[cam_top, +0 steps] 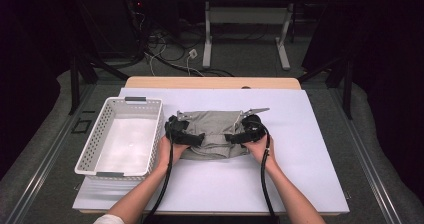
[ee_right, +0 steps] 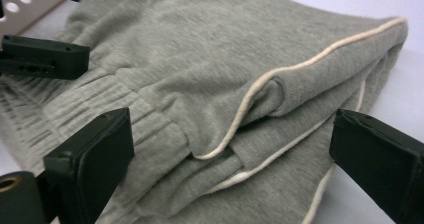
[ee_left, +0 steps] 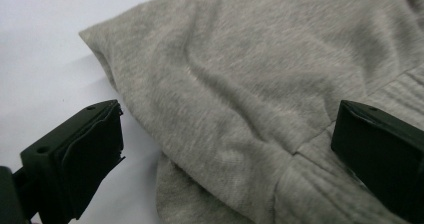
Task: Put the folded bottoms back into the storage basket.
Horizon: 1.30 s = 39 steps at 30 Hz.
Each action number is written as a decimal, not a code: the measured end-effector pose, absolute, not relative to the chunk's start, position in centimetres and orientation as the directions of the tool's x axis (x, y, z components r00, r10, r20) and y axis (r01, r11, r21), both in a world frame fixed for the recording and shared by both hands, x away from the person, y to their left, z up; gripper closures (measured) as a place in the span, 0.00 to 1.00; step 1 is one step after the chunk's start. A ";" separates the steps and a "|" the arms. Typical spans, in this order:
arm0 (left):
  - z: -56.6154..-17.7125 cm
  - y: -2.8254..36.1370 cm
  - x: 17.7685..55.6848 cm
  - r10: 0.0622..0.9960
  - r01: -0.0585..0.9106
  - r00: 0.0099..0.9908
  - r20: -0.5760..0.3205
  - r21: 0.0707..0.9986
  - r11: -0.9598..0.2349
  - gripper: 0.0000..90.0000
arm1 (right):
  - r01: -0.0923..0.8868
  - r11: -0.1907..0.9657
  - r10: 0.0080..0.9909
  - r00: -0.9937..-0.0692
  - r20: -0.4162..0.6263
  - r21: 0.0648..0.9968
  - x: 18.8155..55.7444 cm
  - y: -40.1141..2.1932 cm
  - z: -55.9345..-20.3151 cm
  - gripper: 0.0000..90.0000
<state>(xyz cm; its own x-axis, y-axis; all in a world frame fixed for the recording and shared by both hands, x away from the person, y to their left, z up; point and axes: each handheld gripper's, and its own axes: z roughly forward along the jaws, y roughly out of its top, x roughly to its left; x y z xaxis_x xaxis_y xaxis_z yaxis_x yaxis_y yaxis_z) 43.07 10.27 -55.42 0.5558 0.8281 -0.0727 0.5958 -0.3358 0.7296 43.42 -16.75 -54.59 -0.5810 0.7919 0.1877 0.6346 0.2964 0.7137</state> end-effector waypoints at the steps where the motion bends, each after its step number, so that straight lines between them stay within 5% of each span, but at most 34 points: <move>1: -55.5 10.3 43.1 0.830 0.601 0.553 -0.076 0.726 -0.334 0.00 | 0.635 0.296 0.792 -0.581 0.188 0.714 43.4 -16.7 -54.6 0.08; 20: -56.4 10.6 43.5 0.823 0.667 0.546 -0.157 0.675 -0.314 0.02 | 0.682 0.312 0.832 -0.532 0.156 0.661 43.5 -17.0 -55.7 0.21; 39: -56.2 10.7 42.9 0.737 0.652 0.619 -0.269 0.700 -0.292 0.58 | 0.664 0.319 0.831 -0.539 0.137 0.676 42.9 -16.6 -55.7 0.44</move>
